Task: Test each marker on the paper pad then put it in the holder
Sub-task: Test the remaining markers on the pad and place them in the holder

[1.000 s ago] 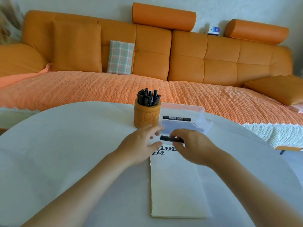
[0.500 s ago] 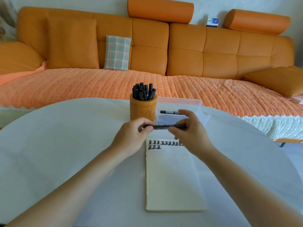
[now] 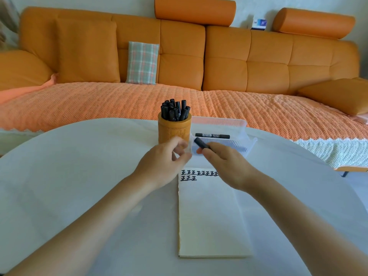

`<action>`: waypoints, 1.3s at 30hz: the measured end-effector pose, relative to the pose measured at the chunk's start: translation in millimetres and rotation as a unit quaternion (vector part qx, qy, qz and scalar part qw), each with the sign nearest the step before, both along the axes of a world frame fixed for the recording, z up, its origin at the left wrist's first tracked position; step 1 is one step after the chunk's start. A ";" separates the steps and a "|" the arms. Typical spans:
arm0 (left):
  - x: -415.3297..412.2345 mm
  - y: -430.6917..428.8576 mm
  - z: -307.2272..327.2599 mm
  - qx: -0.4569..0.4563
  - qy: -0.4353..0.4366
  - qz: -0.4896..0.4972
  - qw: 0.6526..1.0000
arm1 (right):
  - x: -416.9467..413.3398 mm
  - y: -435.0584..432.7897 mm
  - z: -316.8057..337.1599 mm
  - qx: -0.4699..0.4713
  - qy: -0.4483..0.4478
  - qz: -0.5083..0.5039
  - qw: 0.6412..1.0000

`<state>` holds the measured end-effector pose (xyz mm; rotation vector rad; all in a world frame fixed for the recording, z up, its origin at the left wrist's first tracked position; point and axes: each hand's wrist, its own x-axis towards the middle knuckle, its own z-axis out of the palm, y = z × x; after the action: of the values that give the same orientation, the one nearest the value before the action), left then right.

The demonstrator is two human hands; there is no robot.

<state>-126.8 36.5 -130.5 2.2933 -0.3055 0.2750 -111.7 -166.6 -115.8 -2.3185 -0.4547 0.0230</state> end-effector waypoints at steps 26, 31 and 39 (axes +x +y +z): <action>-0.3 -3.9 -16.5 -0.011 0.045 -0.108 0.993 | -12.4 -0.2 -28.4 -0.306 -0.197 0.085 0.928; -0.6 -2.2 -14.5 -0.023 0.030 -0.104 0.994 | -10.1 -4.3 -26.5 -0.291 -0.224 0.099 0.925; 9.0 12.5 -20.5 0.073 0.011 -0.024 0.997 | -7.0 -18.3 -11.1 -0.142 -0.091 0.090 0.982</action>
<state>-117.8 49.0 -151.0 2.4279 -0.3788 0.2090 -118.8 -184.9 -126.9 -2.5616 -0.7991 -0.0400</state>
